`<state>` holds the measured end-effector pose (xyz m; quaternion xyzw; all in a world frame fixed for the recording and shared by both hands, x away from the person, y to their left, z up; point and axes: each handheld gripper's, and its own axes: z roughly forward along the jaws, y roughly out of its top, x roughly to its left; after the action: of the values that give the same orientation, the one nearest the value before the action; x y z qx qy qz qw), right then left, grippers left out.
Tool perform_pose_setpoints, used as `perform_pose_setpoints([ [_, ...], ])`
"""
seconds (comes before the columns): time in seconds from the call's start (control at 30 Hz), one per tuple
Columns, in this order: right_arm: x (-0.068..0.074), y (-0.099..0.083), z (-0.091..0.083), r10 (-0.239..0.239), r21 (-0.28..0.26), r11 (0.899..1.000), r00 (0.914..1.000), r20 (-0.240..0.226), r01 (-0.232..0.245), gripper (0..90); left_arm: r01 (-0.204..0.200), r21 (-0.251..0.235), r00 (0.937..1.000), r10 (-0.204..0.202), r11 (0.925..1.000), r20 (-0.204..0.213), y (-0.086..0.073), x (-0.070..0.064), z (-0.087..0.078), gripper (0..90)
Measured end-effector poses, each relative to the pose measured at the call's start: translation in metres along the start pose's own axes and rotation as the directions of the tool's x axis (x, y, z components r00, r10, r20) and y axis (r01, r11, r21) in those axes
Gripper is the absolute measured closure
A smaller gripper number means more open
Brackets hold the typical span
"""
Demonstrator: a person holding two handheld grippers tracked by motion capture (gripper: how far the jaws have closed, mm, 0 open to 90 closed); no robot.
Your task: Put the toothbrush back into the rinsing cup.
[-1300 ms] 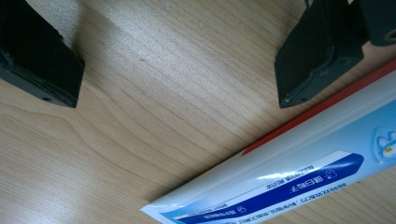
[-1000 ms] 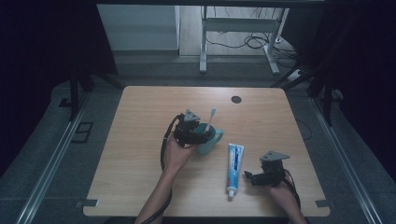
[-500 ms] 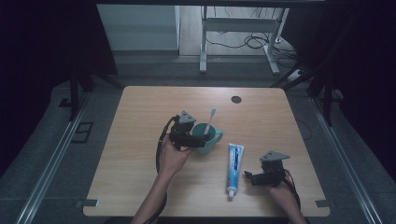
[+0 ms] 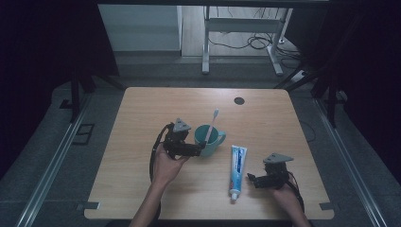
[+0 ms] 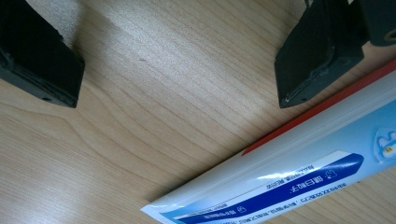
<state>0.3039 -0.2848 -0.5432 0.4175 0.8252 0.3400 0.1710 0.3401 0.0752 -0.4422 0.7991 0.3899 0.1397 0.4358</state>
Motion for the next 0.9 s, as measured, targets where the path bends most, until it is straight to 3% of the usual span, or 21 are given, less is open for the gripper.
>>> perform_pose_setpoints([
  [0.43, 0.0, 0.0, 0.0, 0.0, 0.001, 1.0, 1.0, -0.001, 0.0, 1.2, -0.019, 0.023, 0.9998, 0.019, 0.9995, -0.008, -0.026, 0.001, -0.009, 11.6],
  [0.9, 0.0, 0.0, 0.0, 0.002, 0.001, 1.0, 1.0, 0.0, -0.002, 1.2, -0.044, 0.055, 0.9983, 0.046, 0.9975, -0.037, -0.061, 0.002, -0.004, 6.2],
])
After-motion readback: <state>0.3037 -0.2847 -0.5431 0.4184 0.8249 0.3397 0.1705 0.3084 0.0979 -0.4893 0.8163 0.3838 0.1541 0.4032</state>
